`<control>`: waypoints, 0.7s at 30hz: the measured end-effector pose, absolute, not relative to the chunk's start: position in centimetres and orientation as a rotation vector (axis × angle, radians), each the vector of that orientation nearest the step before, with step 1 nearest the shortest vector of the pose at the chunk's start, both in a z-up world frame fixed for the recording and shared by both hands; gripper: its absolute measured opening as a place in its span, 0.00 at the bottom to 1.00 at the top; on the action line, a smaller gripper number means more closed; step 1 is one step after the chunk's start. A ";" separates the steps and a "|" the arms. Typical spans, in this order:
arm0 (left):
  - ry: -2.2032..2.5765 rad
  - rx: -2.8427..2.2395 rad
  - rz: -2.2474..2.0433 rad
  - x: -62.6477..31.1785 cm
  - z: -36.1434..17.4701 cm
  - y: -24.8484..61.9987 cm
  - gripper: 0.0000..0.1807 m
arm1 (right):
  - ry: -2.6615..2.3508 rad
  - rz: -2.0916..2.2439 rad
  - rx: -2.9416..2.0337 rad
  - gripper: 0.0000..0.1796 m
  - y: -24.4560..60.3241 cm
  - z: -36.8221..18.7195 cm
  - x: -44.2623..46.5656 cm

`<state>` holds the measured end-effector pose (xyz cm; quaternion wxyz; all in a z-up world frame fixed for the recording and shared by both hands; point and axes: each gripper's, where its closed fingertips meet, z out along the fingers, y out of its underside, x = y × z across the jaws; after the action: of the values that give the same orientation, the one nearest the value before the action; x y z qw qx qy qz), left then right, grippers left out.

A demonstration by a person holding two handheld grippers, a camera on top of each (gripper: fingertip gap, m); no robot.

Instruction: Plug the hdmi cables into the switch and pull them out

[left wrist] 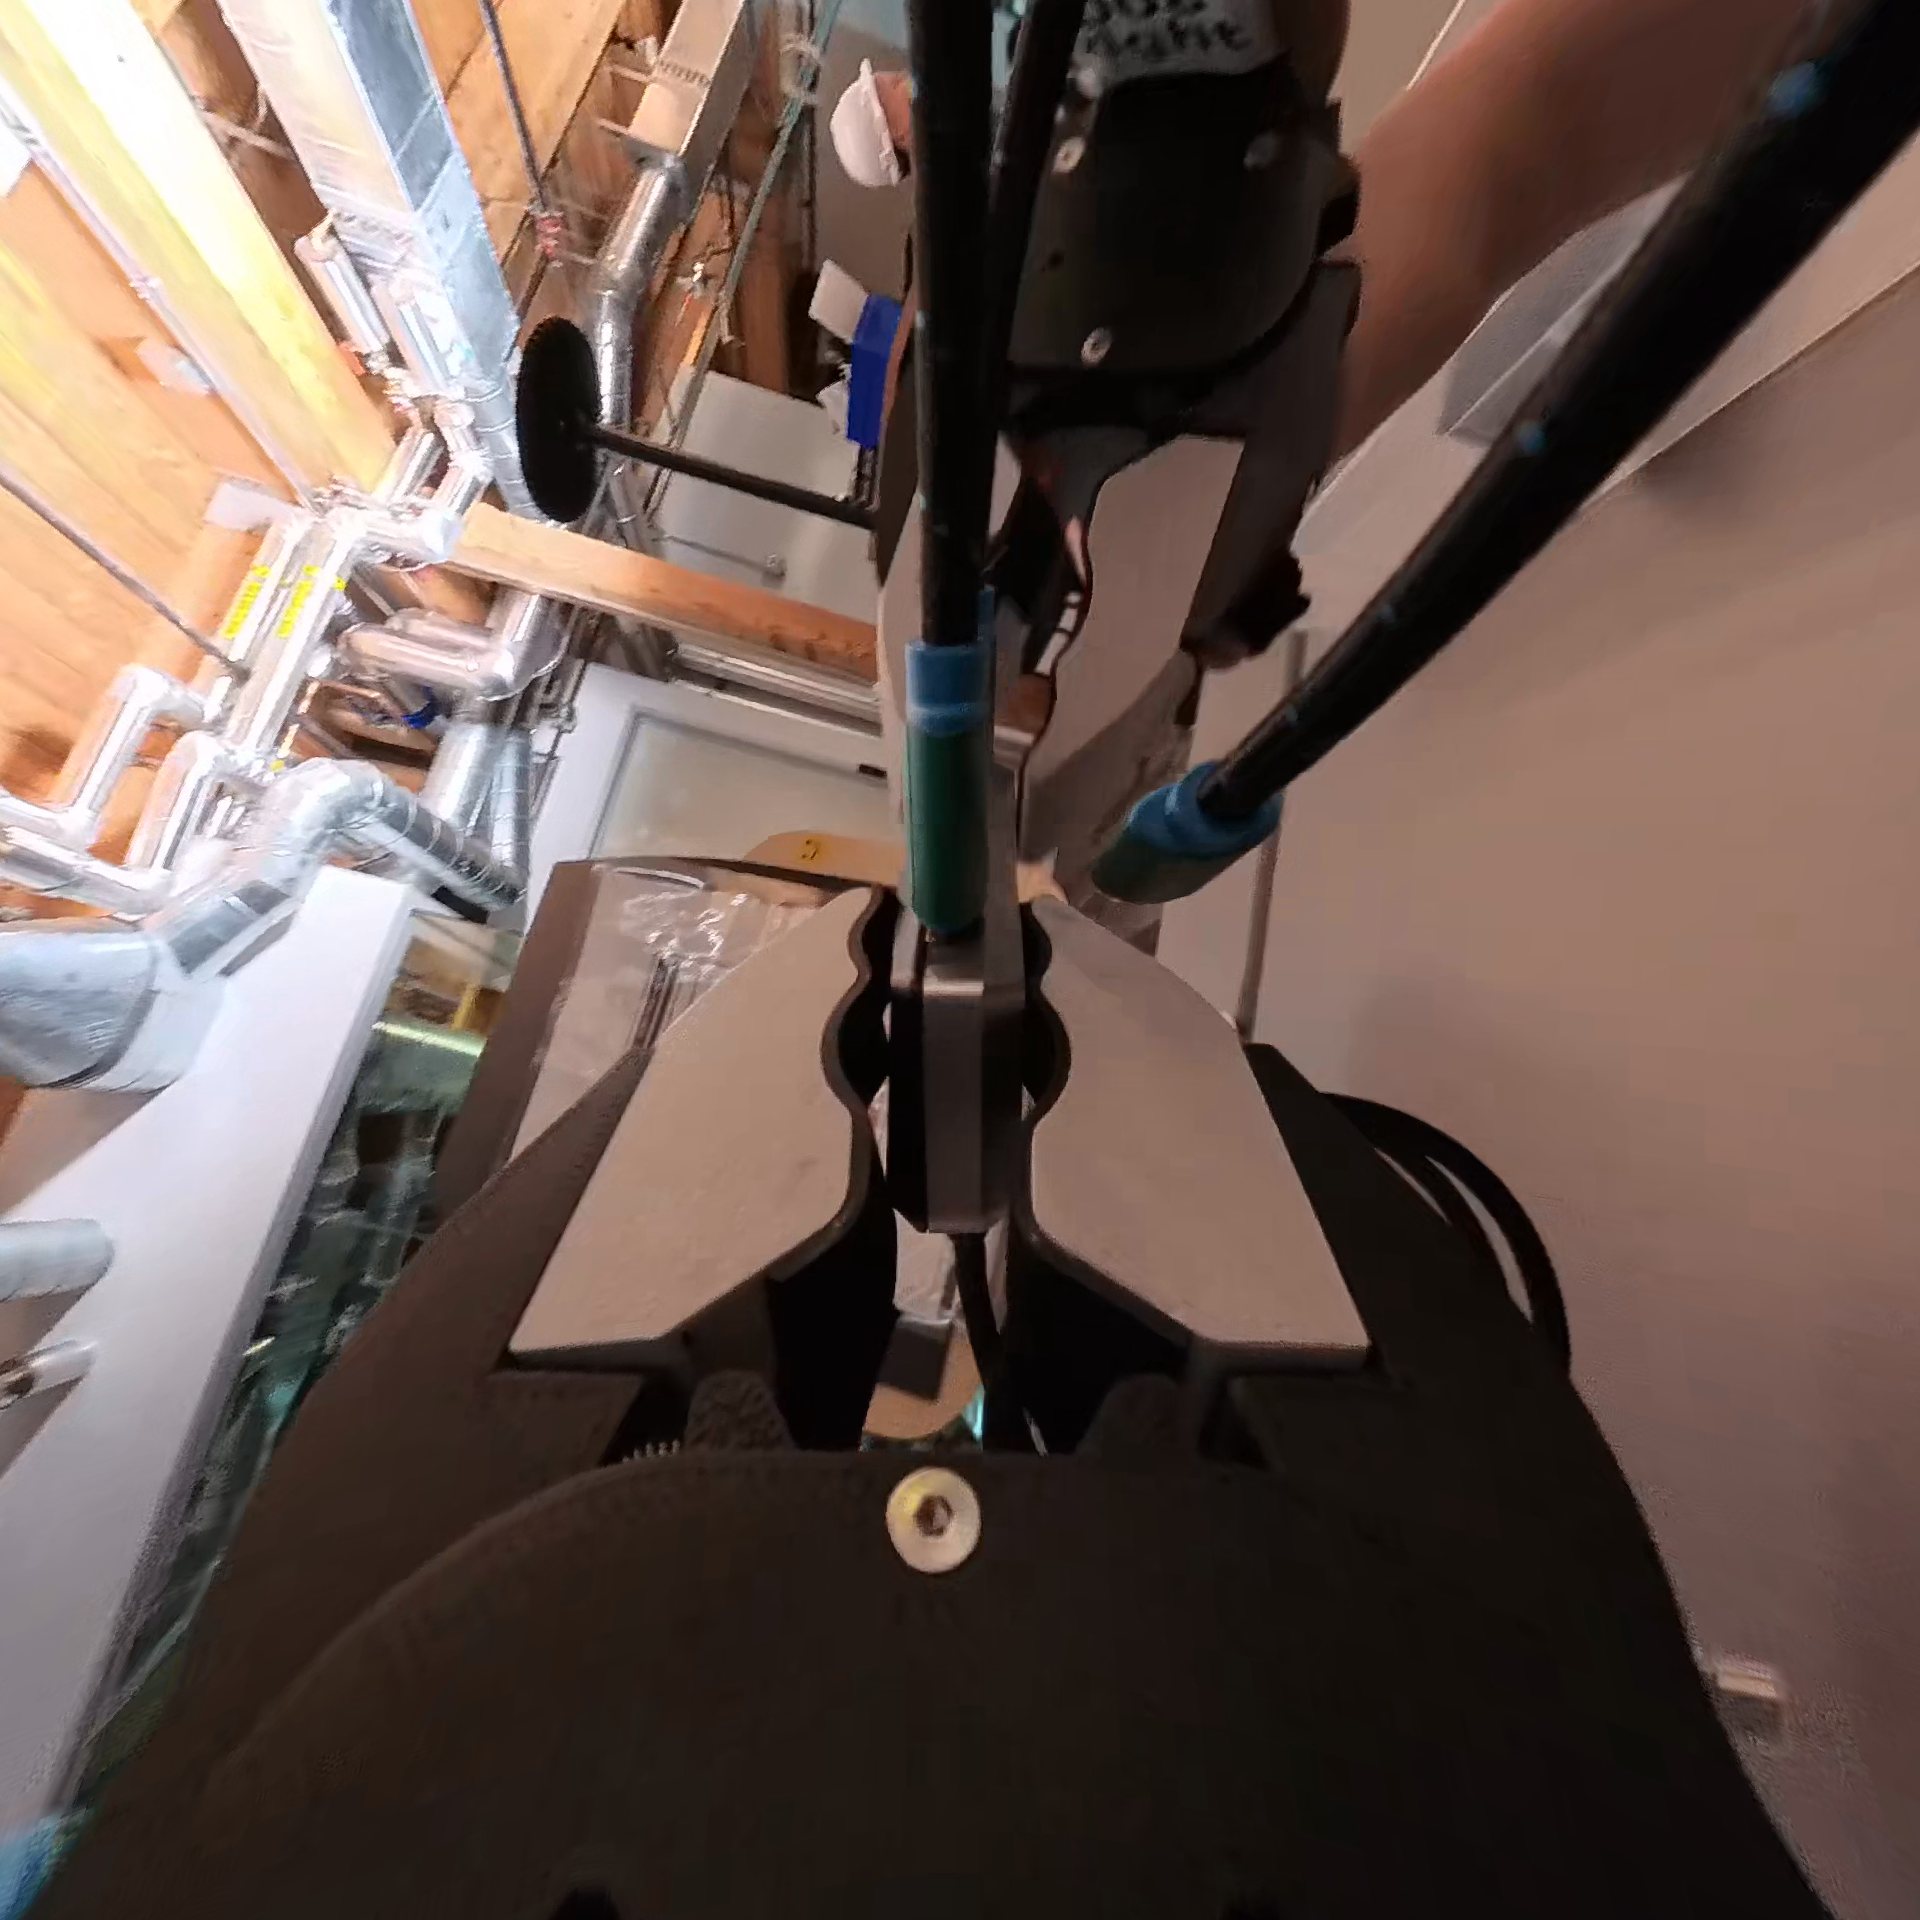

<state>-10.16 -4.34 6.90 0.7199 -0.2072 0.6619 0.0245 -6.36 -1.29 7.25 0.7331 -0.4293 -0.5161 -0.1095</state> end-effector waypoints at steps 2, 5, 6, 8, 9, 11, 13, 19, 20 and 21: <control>1.427 -0.478 0.095 -10.5 7.2 -3.2 0.12 | -0.977 -0.262 -1.016 0.14 -0.6 8.5 -2.9; 1.393 -0.538 0.132 -10.9 7.4 -1.3 0.12 | -0.680 -0.166 -1.090 0.15 -1.8 12.5 1.7; 1.389 -0.561 0.140 -11.0 7.3 -0.8 0.12 | -0.594 -0.098 -1.096 0.16 -3.0 14.3 2.7; 1.379 -0.590 0.149 -11.2 7.2 0.1 0.12 | -0.523 0.095 -1.062 0.17 -6.4 18.0 2.5; 1.376 -0.603 0.152 -11.3 7.2 0.4 0.12 | -0.485 0.173 -1.051 0.17 -8.1 19.8 2.1; 1.365 -0.624 0.168 -11.4 7.2 1.0 0.12 | -0.436 0.235 -1.141 0.16 -10.7 21.9 0.8; 1.351 -0.645 0.190 -11.7 7.3 1.6 0.11 | -0.450 0.230 -1.285 0.17 -13.2 22.2 -1.8; 1.290 -0.708 0.195 -12.6 8.2 2.9 0.12 | -0.639 0.197 -1.611 0.24 -17.3 17.6 -8.9; 1.277 -0.717 0.190 -12.7 8.4 2.9 0.12 | -0.657 0.202 -1.642 0.25 -16.9 16.9 -9.4; 1.266 -0.724 0.185 -12.8 8.6 2.9 0.12 | -0.649 0.188 -1.668 0.25 -16.2 16.5 -9.6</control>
<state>-12.82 2.95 8.62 0.7418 -0.3303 0.5775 0.0845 -9.58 -16.21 16.47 0.6218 -0.7258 -0.2827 0.0818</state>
